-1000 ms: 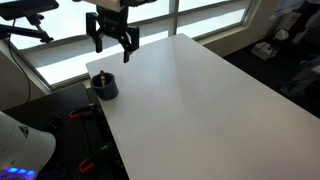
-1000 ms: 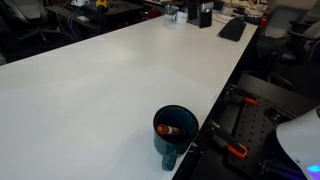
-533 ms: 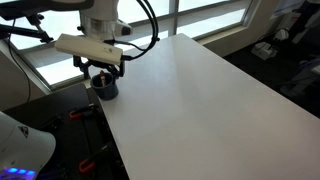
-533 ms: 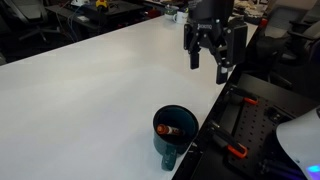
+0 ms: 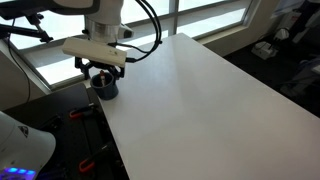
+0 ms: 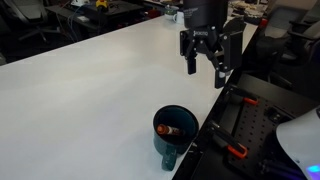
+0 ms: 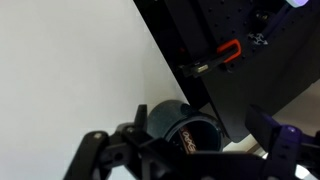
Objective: Remove the marker from the mug cup and place it on the table
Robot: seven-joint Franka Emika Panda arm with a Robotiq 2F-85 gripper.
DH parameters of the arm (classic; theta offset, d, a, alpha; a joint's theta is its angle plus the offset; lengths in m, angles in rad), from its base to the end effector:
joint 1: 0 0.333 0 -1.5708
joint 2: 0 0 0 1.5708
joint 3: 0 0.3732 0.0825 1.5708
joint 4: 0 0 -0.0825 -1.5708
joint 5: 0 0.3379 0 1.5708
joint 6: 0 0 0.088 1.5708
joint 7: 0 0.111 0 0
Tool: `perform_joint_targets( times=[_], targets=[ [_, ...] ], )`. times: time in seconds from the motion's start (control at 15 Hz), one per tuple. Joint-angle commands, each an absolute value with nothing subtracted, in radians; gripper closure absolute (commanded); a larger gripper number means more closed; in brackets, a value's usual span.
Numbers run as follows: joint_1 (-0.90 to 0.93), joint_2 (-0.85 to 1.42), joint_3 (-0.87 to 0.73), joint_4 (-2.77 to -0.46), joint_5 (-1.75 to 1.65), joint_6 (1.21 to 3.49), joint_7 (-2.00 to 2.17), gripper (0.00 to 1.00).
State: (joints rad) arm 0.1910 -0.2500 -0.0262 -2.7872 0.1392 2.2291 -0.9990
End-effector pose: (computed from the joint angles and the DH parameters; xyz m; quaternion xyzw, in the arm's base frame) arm 0.2931 0.0537 0.3516 -0.8507 -0.5003 0.1195 0.1087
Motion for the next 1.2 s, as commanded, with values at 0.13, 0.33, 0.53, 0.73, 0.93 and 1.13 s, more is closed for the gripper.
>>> perform_joint_targets(
  times=[0.13,0.33,0.53,0.73,0.93,1.13],
  targets=[
    [0.191,-0.22,-0.01,-2.784,0.164,2.294,-1.013,0.0],
    [0.206,-0.193,0.001,-2.779,0.188,2.347,-1.029,0.0],
    [0.231,-0.159,0.02,-2.766,0.256,2.392,-1.057,0.0],
    [0.26,-0.136,0.05,-2.744,0.346,2.397,-1.109,0.0],
    [0.281,-0.123,0.09,-2.729,0.405,2.395,-1.137,0.0],
    [0.29,-0.106,0.127,-2.72,0.413,2.401,-1.135,0.0]
  ],
)
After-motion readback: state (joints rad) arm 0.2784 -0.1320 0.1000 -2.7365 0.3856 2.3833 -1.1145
